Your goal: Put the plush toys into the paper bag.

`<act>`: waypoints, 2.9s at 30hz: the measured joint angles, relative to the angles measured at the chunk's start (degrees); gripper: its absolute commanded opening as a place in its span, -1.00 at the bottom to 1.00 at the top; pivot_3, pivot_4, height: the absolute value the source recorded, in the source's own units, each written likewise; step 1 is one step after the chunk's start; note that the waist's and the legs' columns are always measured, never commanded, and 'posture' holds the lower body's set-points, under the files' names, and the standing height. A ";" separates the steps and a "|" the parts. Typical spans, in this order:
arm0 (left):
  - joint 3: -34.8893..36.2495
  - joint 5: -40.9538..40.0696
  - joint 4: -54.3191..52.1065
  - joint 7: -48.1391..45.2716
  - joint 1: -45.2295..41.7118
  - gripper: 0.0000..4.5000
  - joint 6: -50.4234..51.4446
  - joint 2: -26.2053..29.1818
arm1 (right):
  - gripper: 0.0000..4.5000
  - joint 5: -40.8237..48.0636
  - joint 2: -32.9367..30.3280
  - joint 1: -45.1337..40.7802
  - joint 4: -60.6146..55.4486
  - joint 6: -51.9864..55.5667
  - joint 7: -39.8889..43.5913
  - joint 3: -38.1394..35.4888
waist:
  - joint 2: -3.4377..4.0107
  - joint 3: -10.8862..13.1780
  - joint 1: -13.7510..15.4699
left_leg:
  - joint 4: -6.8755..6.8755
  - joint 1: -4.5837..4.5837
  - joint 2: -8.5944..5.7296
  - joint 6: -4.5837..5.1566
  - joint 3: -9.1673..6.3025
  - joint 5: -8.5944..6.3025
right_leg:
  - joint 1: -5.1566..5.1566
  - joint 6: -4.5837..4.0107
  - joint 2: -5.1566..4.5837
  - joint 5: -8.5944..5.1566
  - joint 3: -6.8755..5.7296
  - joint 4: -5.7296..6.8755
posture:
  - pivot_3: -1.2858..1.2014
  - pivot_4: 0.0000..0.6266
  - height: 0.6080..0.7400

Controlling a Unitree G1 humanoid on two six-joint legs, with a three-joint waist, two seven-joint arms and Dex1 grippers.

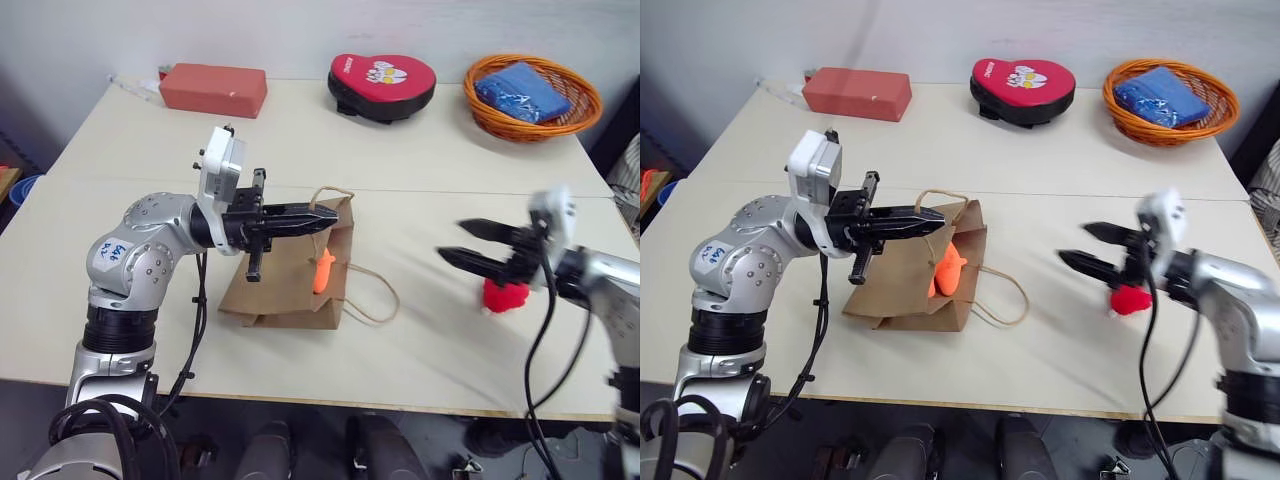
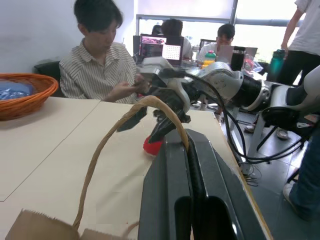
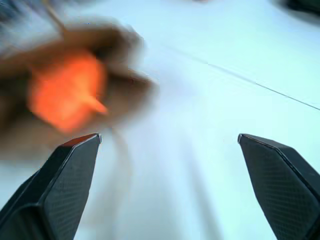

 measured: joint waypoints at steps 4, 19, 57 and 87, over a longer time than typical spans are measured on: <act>-0.70 0.01 0.36 -0.86 -0.45 -1.00 -0.19 -0.50 | 0.99 -2.56 -2.47 5.74 4.48 -3.53 1.36 -1.92 | 0.00 0.00 -0.12 | 0.06 0.09 0.01 0.01 0.05 0.00 | 0.03 0.02 0.02 0.01 0.04 -0.01 | 0.03 -0.52 1.00; -1.16 0.94 2.43 -2.17 -1.17 -1.00 -0.33 -0.68 | -0.94 -3.63 -0.43 4.81 10.92 -5.38 2.91 1.82 | 0.00 0.00 -0.05 | 0.06 0.22 0.03 0.00 0.16 0.01 | 0.04 0.02 0.07 0.01 0.17 -0.03 | 0.03 -0.52 1.00; -1.19 1.88 2.43 -1.78 -1.03 -1.00 -1.48 -0.85 | 0.26 -27.91 -7.75 -12.42 27.94 -43.98 8.68 20.42 | -0.01 0.00 -0.21 | 0.16 0.22 0.04 -0.03 0.17 0.02 | 0.05 0.01 0.06 0.01 0.14 -0.04 | 0.03 -0.52 1.00; -1.78 1.85 3.74 -2.53 -3.68 -1.00 -1.96 -2.89 | -0.91 8.45 28.59 -31.00 2.34 29.01 1.70 32.70 | -0.05 -0.03 -0.63 | 0.22 -0.02 0.03 -0.13 -0.19 0.06 | -0.13 0.01 0.00 0.01 -0.08 0.02 | 0.03 -0.52 1.00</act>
